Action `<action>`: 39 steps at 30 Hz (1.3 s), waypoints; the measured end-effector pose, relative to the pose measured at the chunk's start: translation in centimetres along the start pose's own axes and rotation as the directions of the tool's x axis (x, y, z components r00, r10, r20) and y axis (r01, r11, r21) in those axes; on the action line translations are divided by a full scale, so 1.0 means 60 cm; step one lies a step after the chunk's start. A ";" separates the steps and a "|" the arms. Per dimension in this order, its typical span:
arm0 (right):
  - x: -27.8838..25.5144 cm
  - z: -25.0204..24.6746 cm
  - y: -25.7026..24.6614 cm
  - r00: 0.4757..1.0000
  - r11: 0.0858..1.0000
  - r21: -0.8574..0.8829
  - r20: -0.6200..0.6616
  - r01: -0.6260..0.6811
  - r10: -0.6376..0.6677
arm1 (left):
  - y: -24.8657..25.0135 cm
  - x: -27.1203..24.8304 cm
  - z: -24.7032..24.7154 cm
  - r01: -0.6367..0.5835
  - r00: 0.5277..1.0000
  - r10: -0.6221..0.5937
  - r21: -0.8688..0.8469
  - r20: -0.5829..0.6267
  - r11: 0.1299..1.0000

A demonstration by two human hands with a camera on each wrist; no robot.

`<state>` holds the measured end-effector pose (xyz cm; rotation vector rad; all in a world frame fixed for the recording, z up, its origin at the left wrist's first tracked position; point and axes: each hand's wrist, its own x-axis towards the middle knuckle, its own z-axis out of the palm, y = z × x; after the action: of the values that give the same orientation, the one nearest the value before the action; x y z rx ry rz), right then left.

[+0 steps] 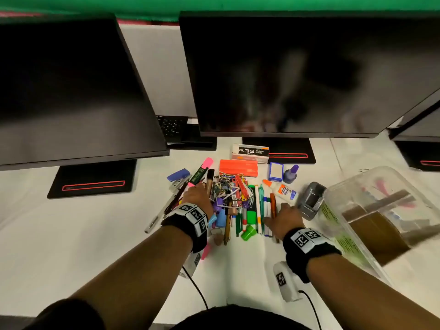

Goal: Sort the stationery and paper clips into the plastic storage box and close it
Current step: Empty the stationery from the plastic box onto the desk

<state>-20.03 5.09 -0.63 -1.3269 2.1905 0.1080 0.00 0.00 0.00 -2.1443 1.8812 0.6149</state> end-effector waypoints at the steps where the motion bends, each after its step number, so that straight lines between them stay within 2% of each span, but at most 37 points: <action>1: 0.001 0.002 -0.001 1.000 1.000 0.007 0.001 -0.019 0.019 | 0.003 0.003 0.001 0.015 1.000 -0.015 0.006 0.017 1.000; 8: 0.020 0.016 -0.020 0.997 0.993 0.097 -0.049 -0.061 0.066 | 0.016 0.016 0.018 0.139 0.990 -0.138 0.039 -0.004 0.990; 13: 0.020 0.028 -0.034 0.996 0.994 0.087 -0.055 -0.065 0.069 | 0.008 0.019 0.017 0.045 0.999 -0.045 -0.011 -0.016 0.999; 19: 0.021 0.034 -0.036 0.999 0.994 0.106 -0.027 -0.019 0.022 | 0.010 0.028 0.024 0.050 0.999 -0.050 -0.024 0.019 0.998; 23: 0.022 0.035 -0.035 1.000 0.994 0.108 -0.014 -0.001 0.002 | 0.014 0.033 0.027 0.140 0.987 -0.138 -0.015 0.080 0.990; 26: 0.025 0.031 -0.035 1.000 0.993 0.116 -0.007 -0.003 0.004 | 0.022 0.036 0.028 0.132 0.986 -0.129 -0.023 0.109 0.991; 30: 0.032 0.022 -0.030 1.000 0.982 0.189 0.012 -0.011 0.009 | 0.024 0.038 0.031 0.147 0.985 -0.146 -0.007 0.089 0.989; 34: 0.038 0.002 -0.024 0.998 0.964 0.263 0.056 -0.033 0.019 | 0.016 0.041 0.027 0.088 0.992 -0.086 -0.027 0.091 0.996; 39: 0.035 -0.023 -0.019 0.998 0.917 0.399 0.056 -0.020 -0.003 | -0.006 0.051 0.014 0.056 0.991 -0.031 -0.194 0.131 0.979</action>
<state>-20.39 2.39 -0.32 -1.0675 2.0312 -0.2844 0.47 -2.30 -2.16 -2.1989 1.7675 0.9414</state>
